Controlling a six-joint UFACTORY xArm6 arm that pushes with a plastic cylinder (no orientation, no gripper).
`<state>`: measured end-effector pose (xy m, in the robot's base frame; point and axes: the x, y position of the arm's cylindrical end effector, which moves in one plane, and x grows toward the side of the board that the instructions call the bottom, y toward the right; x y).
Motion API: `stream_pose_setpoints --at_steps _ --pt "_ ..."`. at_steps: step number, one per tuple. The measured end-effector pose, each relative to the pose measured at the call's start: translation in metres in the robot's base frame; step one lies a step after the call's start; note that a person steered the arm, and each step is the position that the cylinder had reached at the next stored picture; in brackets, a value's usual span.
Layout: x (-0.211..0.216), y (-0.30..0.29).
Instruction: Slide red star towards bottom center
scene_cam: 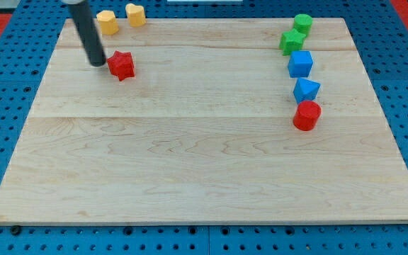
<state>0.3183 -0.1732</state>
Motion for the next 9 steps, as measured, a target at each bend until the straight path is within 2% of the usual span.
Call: stream_pose_setpoints --at_steps 2,3,5,6,8,9 --pt "0.005 0.111" --pt "0.031 0.134" --pt "0.110 0.148" --pt "0.136 0.154" --pt "0.150 0.186" --pt "0.160 0.146"
